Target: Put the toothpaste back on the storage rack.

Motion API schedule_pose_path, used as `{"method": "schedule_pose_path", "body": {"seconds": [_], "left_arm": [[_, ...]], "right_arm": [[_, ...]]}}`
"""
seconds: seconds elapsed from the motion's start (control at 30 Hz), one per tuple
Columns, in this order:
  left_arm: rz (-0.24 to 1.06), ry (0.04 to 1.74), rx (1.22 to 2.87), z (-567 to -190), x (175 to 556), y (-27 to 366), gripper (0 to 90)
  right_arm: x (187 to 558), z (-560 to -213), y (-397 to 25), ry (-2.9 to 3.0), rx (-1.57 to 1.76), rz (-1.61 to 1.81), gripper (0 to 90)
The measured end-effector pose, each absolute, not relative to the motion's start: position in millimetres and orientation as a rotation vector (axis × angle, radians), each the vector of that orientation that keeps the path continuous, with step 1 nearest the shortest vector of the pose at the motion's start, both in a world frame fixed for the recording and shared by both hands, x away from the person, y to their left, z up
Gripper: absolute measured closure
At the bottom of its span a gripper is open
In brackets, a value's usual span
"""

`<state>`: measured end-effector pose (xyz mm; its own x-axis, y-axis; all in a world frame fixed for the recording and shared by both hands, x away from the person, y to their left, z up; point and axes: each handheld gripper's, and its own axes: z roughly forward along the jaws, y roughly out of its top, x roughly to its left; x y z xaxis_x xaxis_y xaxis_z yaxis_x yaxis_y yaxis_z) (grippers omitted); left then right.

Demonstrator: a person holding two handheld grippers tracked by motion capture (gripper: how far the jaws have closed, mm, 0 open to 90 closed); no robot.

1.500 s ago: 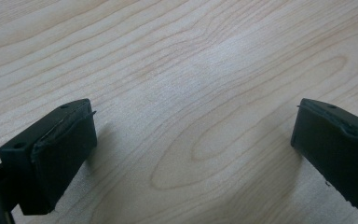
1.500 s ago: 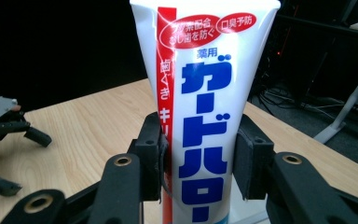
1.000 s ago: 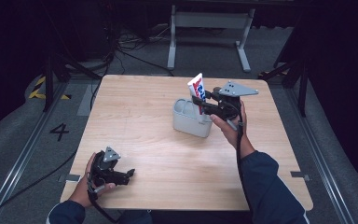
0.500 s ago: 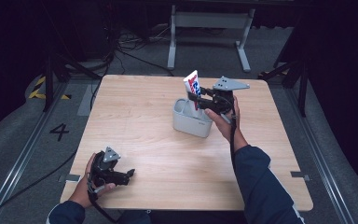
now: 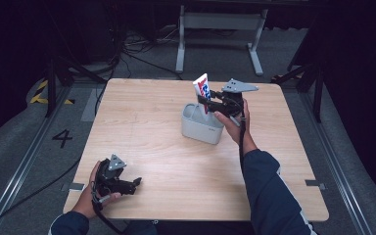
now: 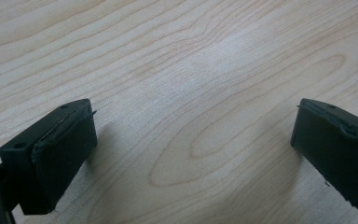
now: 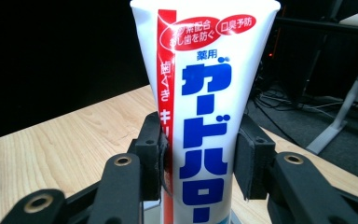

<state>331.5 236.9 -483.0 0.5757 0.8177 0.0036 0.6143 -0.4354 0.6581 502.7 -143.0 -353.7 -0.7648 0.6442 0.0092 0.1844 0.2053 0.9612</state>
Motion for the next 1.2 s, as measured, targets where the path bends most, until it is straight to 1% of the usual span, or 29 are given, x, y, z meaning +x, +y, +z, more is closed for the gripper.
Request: {"method": "schedule_pose_path", "body": {"seconds": [0.4,1.2], "left_arm": [[0.43,1.137,2.196,-482.9,331.4,236.9,0.7],[0.43,1.137,2.196,-482.9,331.4,237.0,0.7]], "right_arm": [[504.4,-363.7,-148.3,2.124,0.782,1.527,60.1],[489.9,-378.8,-152.5,2.225,0.726,1.392,58.6]]}}
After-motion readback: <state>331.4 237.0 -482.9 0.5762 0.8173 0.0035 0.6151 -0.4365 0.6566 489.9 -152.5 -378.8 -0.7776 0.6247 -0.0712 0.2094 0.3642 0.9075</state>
